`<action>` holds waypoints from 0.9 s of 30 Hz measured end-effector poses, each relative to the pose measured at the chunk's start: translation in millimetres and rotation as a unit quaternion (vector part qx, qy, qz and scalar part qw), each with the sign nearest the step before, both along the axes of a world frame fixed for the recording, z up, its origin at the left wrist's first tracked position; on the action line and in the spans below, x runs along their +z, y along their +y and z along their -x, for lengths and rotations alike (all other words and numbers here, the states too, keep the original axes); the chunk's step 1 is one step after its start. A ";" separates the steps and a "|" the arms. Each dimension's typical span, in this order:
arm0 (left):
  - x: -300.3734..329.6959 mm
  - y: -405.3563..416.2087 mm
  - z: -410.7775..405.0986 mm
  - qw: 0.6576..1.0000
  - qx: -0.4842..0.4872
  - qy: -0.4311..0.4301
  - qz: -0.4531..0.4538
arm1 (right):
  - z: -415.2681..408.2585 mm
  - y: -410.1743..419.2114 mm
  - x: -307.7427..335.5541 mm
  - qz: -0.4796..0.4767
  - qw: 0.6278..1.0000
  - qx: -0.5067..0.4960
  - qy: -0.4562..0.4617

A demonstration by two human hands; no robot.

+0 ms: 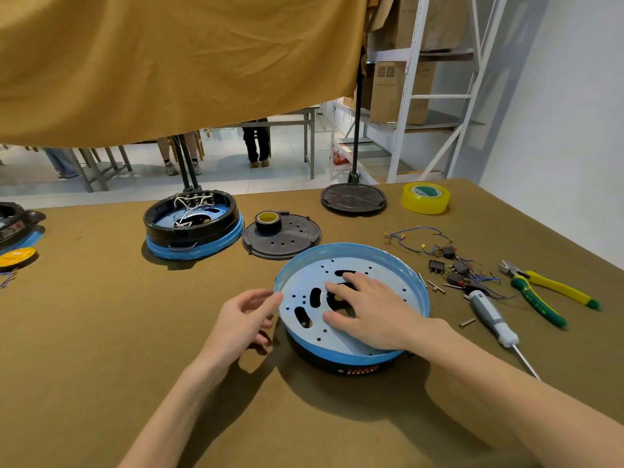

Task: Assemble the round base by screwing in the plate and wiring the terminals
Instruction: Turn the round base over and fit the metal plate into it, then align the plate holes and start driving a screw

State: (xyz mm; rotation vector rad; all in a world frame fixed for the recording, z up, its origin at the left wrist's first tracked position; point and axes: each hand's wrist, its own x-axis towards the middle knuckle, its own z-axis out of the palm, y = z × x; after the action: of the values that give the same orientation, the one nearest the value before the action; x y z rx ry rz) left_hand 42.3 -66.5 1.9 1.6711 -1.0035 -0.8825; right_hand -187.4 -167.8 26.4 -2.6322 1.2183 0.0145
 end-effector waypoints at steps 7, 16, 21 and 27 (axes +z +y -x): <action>-17.7 -8.3 4.3 0.993 -0.024 -0.018 0.112 | 1.8 -0.4 -0.5 0.007 1.000 0.000 0.003; -22.5 -7.6 24.1 0.988 0.045 -0.034 0.144 | 4.1 7.7 12.5 -0.015 0.989 -0.041 -0.139; -21.8 -10.1 29.5 0.979 0.039 -0.075 0.187 | 61.1 6.8 14.6 0.182 0.889 -0.148 -0.394; -21.4 -7.8 31.7 0.975 0.030 -0.102 0.193 | 143.2 -4.9 0.3 0.123 0.970 -0.207 0.030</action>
State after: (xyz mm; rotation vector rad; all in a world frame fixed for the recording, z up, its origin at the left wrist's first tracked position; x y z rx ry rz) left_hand 10.5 -74.4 -19.6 1.4658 -1.1728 -0.4441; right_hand -330.6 -172.7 26.6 -2.5310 1.8755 -0.1411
